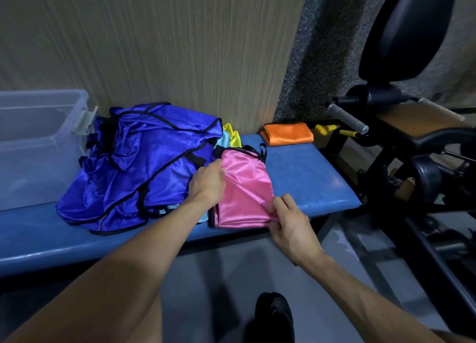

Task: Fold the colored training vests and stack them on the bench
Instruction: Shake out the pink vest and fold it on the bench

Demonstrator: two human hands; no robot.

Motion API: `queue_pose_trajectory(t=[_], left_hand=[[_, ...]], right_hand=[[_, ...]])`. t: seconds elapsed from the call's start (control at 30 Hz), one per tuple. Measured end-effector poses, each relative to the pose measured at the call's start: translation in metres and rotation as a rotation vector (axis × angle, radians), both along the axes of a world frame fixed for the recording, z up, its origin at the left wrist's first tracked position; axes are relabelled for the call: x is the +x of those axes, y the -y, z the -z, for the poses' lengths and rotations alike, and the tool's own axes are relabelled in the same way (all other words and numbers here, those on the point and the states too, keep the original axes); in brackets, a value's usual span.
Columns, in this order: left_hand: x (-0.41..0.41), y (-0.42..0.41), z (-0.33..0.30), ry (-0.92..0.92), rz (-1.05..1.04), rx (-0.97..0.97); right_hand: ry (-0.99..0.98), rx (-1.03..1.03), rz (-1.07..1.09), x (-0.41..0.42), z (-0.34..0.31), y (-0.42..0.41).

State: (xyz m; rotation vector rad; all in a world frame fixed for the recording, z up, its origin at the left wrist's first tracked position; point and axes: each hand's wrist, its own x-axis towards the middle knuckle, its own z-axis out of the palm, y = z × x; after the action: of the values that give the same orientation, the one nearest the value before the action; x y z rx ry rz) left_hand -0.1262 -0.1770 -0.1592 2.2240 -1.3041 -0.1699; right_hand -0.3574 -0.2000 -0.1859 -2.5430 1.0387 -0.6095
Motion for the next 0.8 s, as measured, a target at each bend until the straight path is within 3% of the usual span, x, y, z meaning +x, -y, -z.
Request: queue_pose_trajectory(t=[0.13,0.3,0.43,0.53,0.6,0.7,0.8], left_hand=[[-0.004,-0.001,0.000,0.073,0.003,0.022],[0.011,0.002,-0.001,-0.094,0.018,-0.054],[0.015,-0.003,-0.004,-0.101,0.071,-0.052],[0.010,-0.016,-0.014,0.157,0.213,-0.120],[-0.001,-0.033,-0.022,0.247,0.441,-0.189],[-0.014,-0.054,-0.014,0.334,0.697,0.067],[-0.012,-0.060,0.005,0.518,0.698,0.257]], right_hand=[[-0.023,-0.015,-0.044,-0.002,0.002,0.003],[-0.090,-0.051,-0.110,-0.001,0.001,0.004],[-0.096,-0.098,-0.162,0.000,0.001,0.001],[-0.094,-0.111,-0.165,0.000,0.001,0.002],[-0.080,-0.131,-0.177,-0.001,0.001,0.002],[-0.138,-0.249,-0.194,-0.003,0.004,0.001],[-0.288,-0.386,-0.143,-0.003,0.011,0.002]])
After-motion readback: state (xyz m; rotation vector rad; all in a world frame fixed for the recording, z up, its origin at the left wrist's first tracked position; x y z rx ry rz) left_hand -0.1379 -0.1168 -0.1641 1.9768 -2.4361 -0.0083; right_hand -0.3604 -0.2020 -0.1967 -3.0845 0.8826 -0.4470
